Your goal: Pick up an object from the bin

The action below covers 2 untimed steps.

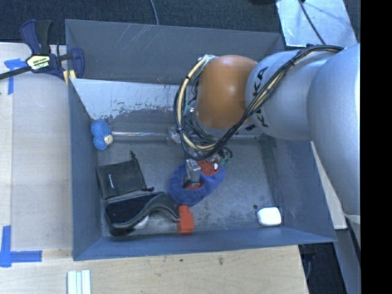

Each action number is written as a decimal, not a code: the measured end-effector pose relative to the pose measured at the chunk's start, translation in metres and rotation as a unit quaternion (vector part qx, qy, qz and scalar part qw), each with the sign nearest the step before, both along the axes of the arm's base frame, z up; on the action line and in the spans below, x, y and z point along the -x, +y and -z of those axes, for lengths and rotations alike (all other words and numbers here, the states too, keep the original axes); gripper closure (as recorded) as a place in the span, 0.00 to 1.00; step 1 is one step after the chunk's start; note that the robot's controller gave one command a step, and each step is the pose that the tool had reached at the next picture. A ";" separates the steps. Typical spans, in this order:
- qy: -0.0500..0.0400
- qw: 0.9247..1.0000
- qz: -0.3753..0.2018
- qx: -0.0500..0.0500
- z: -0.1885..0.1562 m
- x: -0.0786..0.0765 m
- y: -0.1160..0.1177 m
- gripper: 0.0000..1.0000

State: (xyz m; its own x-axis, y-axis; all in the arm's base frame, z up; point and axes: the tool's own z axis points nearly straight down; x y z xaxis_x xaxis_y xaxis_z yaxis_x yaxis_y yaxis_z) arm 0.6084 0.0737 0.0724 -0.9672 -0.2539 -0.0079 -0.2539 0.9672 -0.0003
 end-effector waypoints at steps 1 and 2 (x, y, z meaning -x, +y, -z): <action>0.002 1.000 0.000 0.000 -0.001 0.000 0.000 1.00; -0.001 1.000 0.015 -0.002 -0.001 -0.004 -0.012 1.00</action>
Offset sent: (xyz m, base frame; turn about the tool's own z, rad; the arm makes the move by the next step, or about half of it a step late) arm 0.0000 0.0000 0.0000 0.0000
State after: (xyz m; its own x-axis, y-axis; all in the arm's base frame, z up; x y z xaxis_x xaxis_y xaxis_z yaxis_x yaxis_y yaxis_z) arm 0.6126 0.0614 0.0731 -0.9742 -0.2253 -0.0106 -0.2253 0.9743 0.0029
